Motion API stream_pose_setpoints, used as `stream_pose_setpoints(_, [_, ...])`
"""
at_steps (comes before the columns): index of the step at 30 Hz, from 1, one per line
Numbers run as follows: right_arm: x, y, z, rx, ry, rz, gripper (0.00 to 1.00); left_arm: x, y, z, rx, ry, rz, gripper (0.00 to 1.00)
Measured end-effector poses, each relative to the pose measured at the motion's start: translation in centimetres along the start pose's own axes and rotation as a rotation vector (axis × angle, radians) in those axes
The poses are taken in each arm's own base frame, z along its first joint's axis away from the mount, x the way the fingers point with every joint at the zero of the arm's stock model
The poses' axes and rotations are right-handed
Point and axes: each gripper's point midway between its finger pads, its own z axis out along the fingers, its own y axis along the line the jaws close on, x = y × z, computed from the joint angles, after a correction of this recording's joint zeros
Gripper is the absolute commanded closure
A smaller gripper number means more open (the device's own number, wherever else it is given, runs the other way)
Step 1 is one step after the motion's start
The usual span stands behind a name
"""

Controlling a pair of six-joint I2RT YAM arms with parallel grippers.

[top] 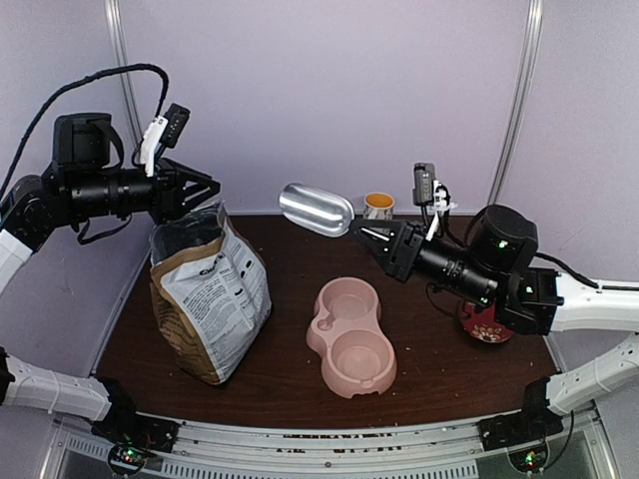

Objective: Serve the pet food
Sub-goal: Pass from the left arm to the right, then pick up the pet food bag at the center of the board.

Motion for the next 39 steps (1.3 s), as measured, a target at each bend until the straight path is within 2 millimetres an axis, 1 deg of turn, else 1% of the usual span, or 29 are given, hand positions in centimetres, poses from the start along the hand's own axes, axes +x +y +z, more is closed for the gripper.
stream_pose_setpoints(2, [0.3,-0.4,0.0,0.019,0.009,-0.001,1.00,-0.1,1.0,-1.2,-0.074,0.008,0.016,0.46])
stream_pose_setpoints(4, [0.6,-0.7,0.1,0.030,0.016,-0.002,1.00,0.1,2.1,-2.4,-0.151,0.024,0.023,0.41])
stream_pose_setpoints(7, [1.3,-1.1,0.3,0.044,0.039,-0.003,1.00,0.4,4.0,-4.4,-0.283,0.055,0.026,0.36])
stream_pose_setpoints(9, [2.0,-1.5,0.6,0.056,0.059,-0.005,1.00,0.4,5.1,-5.6,-0.360,0.076,0.030,0.31])
stream_pose_setpoints(11, [2.7,-1.8,0.7,0.068,0.079,-0.008,1.00,0.5,5.9,-6.6,-0.422,0.101,0.039,0.29])
stream_pose_setpoints(14, [3.1,-2.1,0.6,0.080,0.095,-0.012,1.00,1.0,6.9,-7.4,-0.472,0.162,0.048,0.24])
stream_pose_setpoints(16, [3.2,-2.2,0.6,0.085,0.100,-0.014,1.00,1.6,7.6,-7.6,-0.500,0.207,0.041,0.24])
stream_pose_setpoints(20, [3.9,-2.8,-0.1,0.100,0.114,-0.016,1.00,3.5,9.1,-7.0,-0.536,0.318,0.001,0.27])
stream_pose_setpoints(24, [4.3,-3.4,-1.0,0.114,0.123,-0.018,1.00,6.2,11.5,-5.5,-0.573,0.444,-0.067,0.31])
stream_pose_setpoints(27, [4.2,-3.5,-2.0,0.121,0.121,-0.019,1.00,7.4,12.6,-5.2,-0.586,0.493,-0.104,0.40])
stream_pose_setpoints(30, [4.0,-3.8,-3.4,0.127,0.109,-0.019,1.00,8.1,13.0,-5.0,-0.584,0.507,-0.139,0.48])
stream_pose_setpoints(32, [3.8,-4.0,-4.3,0.135,0.097,-0.019,1.00,8.8,13.0,-4.7,-0.571,0.522,-0.163,0.51])
stream_pose_setpoints(37, [3.8,-4.7,-5.8,0.158,0.084,-0.022,1.00,11.0,13.3,-3.2,-0.548,0.580,-0.209,0.56])
stream_pose_setpoints(39, [3.9,-5.0,-6.3,0.168,0.083,-0.023,1.00,11.7,13.4,-2.6,-0.541,0.599,-0.223,0.62])
